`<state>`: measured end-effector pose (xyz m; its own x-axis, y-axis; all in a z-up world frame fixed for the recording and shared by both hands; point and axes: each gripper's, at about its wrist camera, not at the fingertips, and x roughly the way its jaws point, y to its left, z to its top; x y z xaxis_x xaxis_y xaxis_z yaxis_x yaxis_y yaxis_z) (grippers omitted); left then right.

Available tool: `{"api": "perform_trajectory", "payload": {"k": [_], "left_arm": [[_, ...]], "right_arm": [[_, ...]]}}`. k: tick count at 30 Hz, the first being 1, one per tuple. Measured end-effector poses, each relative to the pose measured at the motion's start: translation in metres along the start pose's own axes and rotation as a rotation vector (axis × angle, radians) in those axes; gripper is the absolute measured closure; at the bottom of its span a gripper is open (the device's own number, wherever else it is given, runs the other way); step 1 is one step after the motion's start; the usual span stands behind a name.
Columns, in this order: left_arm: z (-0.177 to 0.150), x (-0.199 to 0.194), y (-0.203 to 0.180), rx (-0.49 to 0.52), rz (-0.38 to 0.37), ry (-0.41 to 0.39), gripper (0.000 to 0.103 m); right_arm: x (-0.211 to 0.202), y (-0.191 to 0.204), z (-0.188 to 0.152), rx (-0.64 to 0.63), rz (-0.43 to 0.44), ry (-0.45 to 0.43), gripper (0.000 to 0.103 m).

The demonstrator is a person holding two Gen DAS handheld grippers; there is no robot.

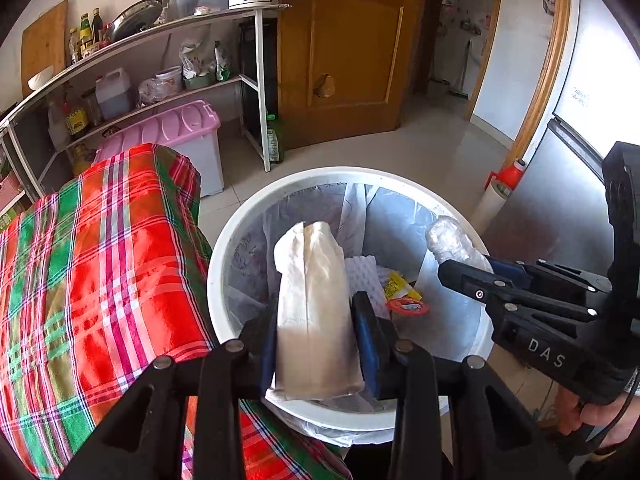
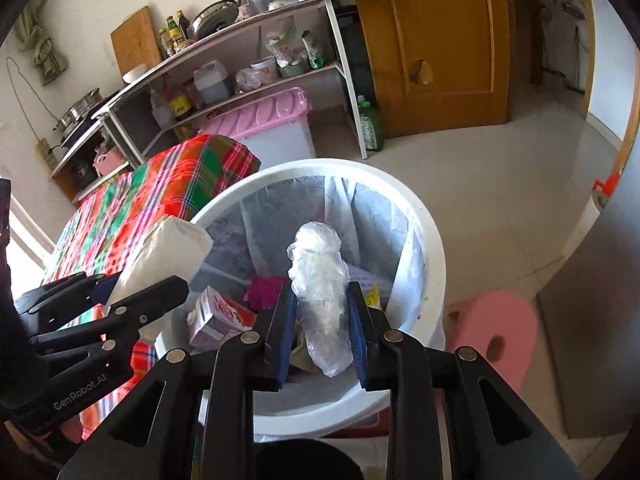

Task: Collect trash

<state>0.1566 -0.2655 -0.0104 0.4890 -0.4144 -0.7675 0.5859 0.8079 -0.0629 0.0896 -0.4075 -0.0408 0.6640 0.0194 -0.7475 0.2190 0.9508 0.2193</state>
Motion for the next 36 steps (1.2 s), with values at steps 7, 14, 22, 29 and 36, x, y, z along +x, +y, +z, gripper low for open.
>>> {"api": "perform_trajectory", "payload": {"k": [7,14,22,29,36], "left_arm": [[0.001,0.009,0.001,-0.011,-0.009,0.014,0.060],[-0.001,0.005,0.002,-0.015,0.021,-0.003,0.046],[-0.014,-0.032,-0.003,-0.016,0.064,-0.110,0.041],[-0.034,-0.073,-0.010,-0.027,0.103,-0.215,0.035],[-0.053,-0.095,-0.018,-0.030,0.191,-0.266,0.033]], "right_arm": [[0.017,-0.006,0.003,0.007,-0.025,0.027,0.077],[0.018,-0.008,0.003,0.005,-0.032,0.020,0.064],[-0.019,-0.002,-0.007,0.026,-0.023,-0.079,0.064],[-0.061,0.013,-0.032,0.028,-0.040,-0.191,0.064],[-0.086,0.030,-0.058,-0.005,-0.088,-0.258,0.064]]}}
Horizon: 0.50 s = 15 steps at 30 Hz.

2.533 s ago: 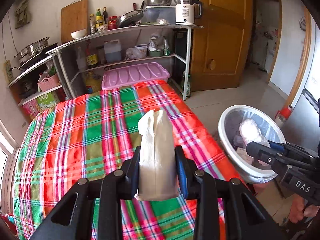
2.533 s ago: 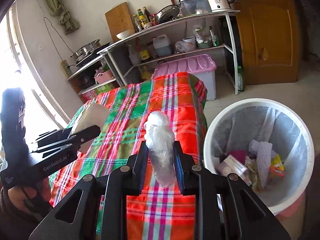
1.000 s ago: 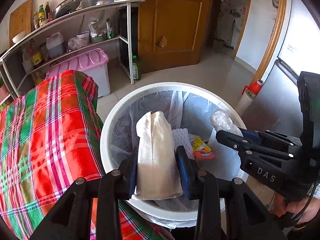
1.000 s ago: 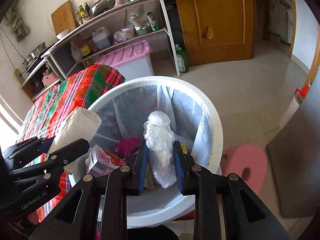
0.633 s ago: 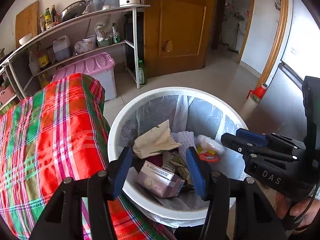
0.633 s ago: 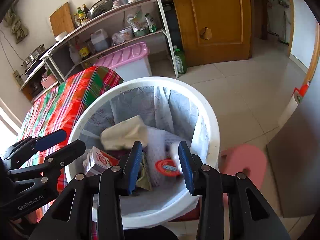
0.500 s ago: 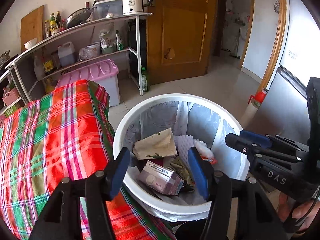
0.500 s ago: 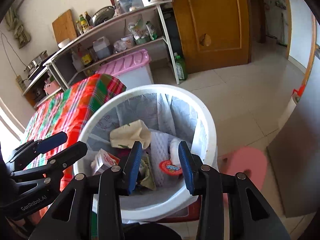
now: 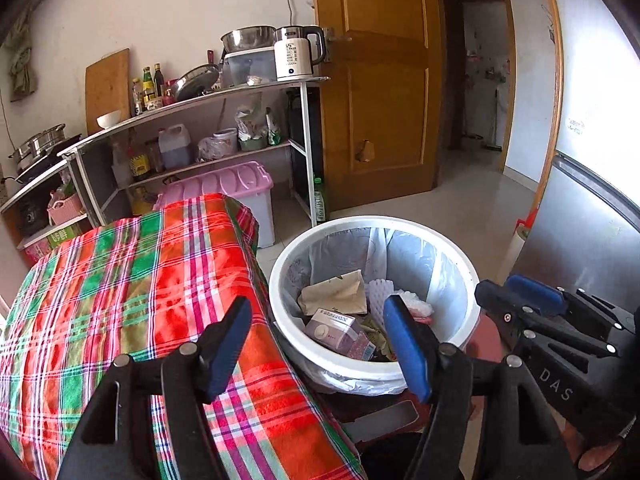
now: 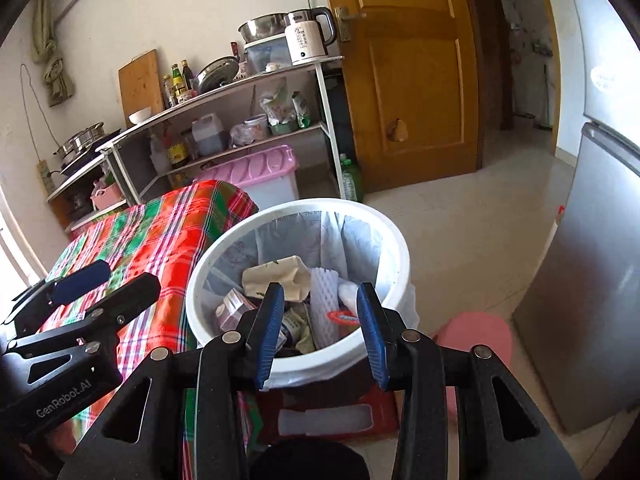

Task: Collect trash

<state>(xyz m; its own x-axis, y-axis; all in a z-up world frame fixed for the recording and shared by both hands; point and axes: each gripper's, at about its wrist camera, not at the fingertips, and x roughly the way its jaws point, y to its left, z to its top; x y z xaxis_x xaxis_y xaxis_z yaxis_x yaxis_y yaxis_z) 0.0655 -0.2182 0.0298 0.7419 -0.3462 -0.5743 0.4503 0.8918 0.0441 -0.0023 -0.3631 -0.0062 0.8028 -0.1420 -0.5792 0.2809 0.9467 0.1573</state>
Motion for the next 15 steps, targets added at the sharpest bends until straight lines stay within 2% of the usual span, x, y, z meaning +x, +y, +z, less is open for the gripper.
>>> {"api": "perform_trajectory", "payload": {"k": [4,9,15], "left_arm": [[-0.004,-0.009,0.005,-0.048,-0.027,-0.004,0.032],[-0.006,-0.017,0.006,-0.059,-0.007,-0.036,0.032],[-0.010,-0.017,0.007,-0.067,-0.003,-0.025,0.032]], "right_arm": [[-0.011,0.006,-0.005,-0.022,-0.012,-0.031,0.064],[-0.018,0.009,-0.011,-0.031,-0.015,-0.043,0.064],[-0.022,0.011,-0.015,-0.027,-0.009,-0.049,0.064]]}}
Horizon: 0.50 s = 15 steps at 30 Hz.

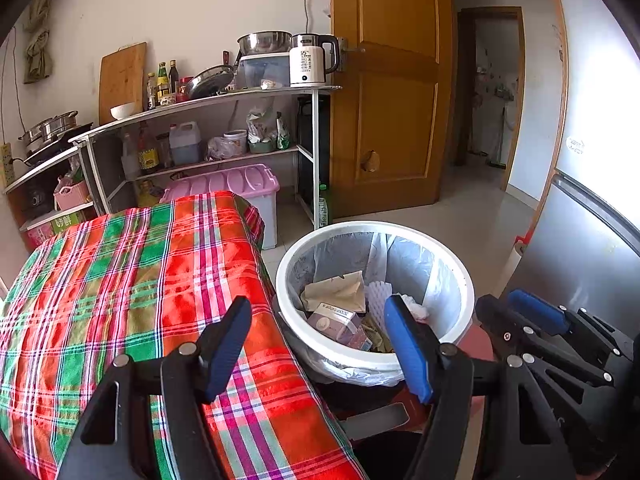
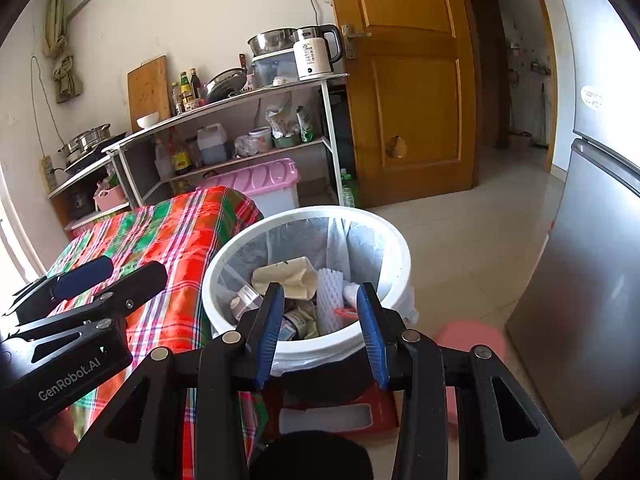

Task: Collect trash

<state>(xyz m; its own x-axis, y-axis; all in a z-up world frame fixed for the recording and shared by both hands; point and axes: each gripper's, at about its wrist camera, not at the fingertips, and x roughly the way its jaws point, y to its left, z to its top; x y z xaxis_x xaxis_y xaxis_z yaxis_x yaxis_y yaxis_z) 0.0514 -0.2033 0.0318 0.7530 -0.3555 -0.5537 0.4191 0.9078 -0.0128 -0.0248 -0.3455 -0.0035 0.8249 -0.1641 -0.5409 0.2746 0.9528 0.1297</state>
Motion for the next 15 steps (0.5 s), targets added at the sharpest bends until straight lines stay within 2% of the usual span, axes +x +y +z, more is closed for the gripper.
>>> {"api": "perform_trajectory", "payload": {"k": [15], "left_arm": [[-0.0012,0.0002,0.0046,-0.017,0.014,0.010,0.032]], "right_arm": [[-0.0015,0.0059,-0.0020,-0.004,0.004,0.006,0.064]]}}
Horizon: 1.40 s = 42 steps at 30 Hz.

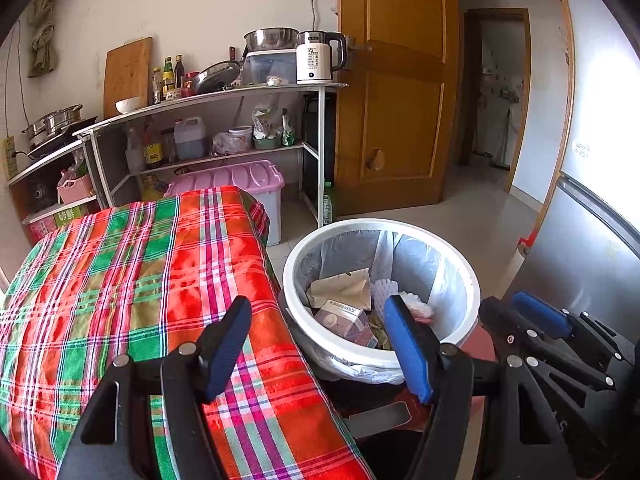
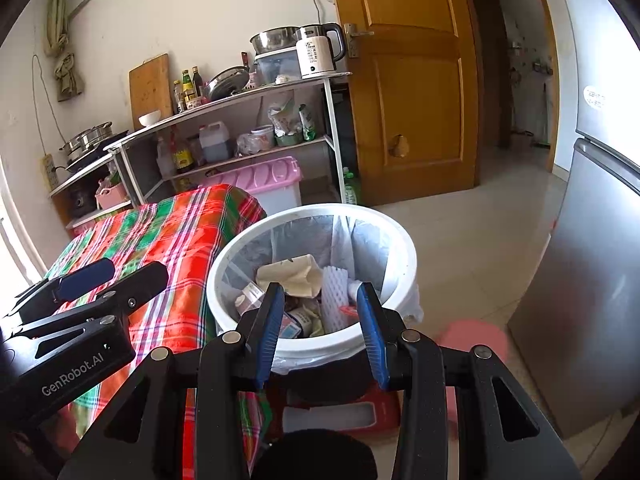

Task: Collect trash

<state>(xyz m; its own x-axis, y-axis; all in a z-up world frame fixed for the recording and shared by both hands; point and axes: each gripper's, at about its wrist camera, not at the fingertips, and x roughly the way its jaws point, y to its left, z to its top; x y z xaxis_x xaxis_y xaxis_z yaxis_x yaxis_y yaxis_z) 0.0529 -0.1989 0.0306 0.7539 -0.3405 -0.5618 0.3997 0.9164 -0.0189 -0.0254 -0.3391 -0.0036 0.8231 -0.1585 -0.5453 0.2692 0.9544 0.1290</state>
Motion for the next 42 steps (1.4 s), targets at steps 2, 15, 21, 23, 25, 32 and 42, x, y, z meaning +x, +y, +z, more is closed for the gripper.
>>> {"api": "perform_trajectory", "payload": {"k": [2,15,21,23,25,32,42], "left_arm": [[0.0002,-0.0004,0.0000,0.001,-0.002,-0.001,0.032],[0.0000,-0.0004,0.0003,0.002,0.000,-0.002,0.032],[0.0004,-0.0002,0.0006,0.000,0.002,-0.002,0.032],[0.0003,-0.0004,0.0008,-0.001,0.004,-0.001,0.032],[0.0001,-0.0006,0.0011,0.001,0.003,0.001,0.032],[-0.0009,-0.0011,0.0019,-0.001,0.003,0.000,0.032],[-0.0012,-0.0010,0.0019,-0.004,0.004,-0.001,0.032]], "right_arm": [[-0.0002,0.0004,0.0001,-0.001,0.000,0.002,0.064],[-0.0017,0.0028,0.0007,-0.005,-0.003,-0.006,0.064],[-0.0018,0.0030,0.0011,-0.003,-0.001,-0.005,0.064],[-0.0017,0.0024,0.0008,-0.005,-0.002,-0.006,0.064],[-0.0015,0.0021,0.0008,-0.004,-0.001,-0.005,0.064],[-0.0019,0.0025,0.0007,-0.002,-0.002,-0.007,0.064],[-0.0044,0.0046,0.0009,0.000,-0.003,-0.005,0.064]]}}
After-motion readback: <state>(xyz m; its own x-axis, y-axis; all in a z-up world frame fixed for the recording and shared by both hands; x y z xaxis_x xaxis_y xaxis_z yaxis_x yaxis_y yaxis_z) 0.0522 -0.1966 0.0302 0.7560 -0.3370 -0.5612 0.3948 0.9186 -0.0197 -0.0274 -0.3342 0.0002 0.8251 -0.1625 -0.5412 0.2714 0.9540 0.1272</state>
